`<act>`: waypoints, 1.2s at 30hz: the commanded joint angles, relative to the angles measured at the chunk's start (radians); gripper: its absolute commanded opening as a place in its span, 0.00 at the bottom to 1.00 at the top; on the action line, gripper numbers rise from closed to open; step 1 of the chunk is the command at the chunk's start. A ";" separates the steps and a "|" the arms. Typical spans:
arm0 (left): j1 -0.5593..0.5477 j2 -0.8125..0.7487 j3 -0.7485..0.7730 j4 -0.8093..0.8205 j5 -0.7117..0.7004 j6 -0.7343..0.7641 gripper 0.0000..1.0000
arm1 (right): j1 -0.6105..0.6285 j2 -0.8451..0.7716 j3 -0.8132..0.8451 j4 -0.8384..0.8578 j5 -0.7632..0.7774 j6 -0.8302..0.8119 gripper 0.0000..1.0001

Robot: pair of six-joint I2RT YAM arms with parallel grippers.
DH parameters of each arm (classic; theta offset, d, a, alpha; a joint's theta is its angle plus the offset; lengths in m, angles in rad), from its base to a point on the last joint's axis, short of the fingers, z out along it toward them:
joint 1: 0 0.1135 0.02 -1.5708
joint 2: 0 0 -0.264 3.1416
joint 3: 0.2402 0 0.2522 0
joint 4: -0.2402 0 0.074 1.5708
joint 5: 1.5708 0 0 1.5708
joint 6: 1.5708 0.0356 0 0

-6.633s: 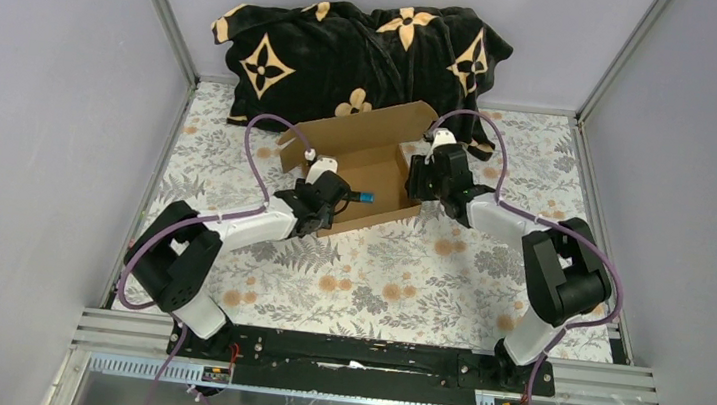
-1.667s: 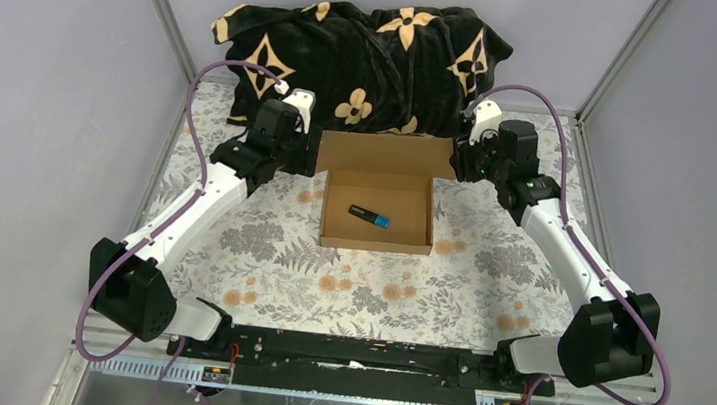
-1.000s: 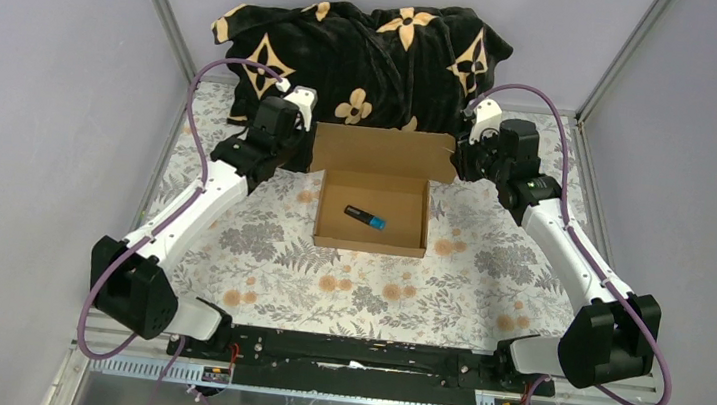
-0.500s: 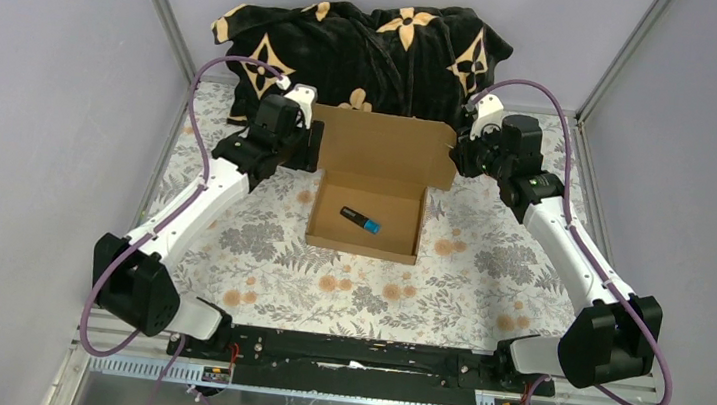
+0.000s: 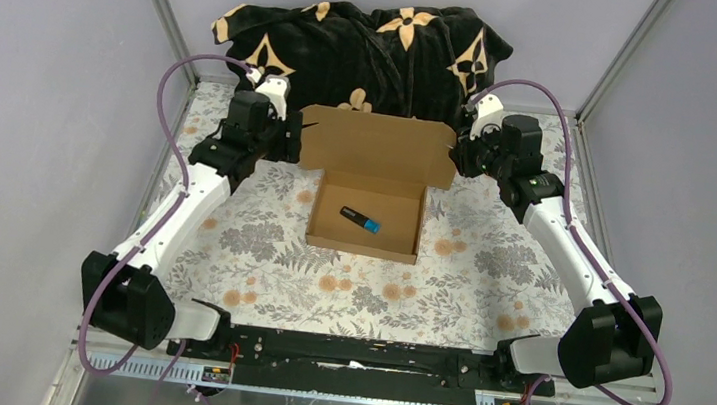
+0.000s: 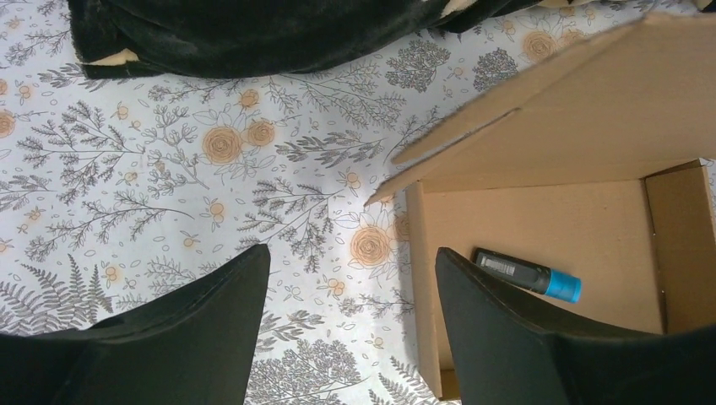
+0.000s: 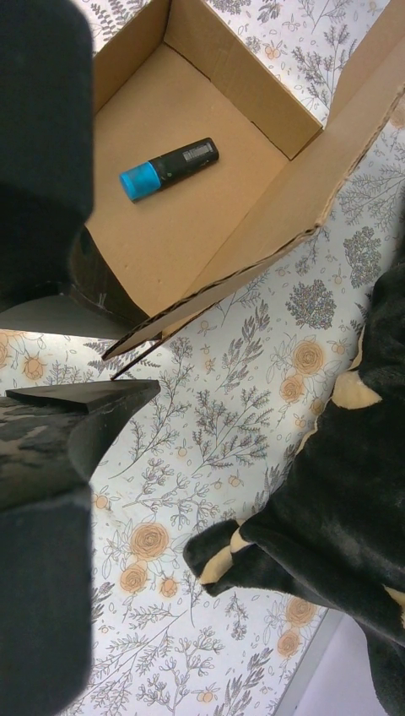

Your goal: Fold the paper box

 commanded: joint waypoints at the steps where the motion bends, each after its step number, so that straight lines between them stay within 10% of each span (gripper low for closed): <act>1: 0.059 0.019 0.015 0.080 0.102 0.057 0.79 | -0.005 -0.004 0.045 0.012 -0.024 -0.004 0.31; 36: 0.125 0.125 0.050 0.247 0.433 0.113 0.53 | -0.005 0.015 0.043 0.005 -0.042 -0.010 0.31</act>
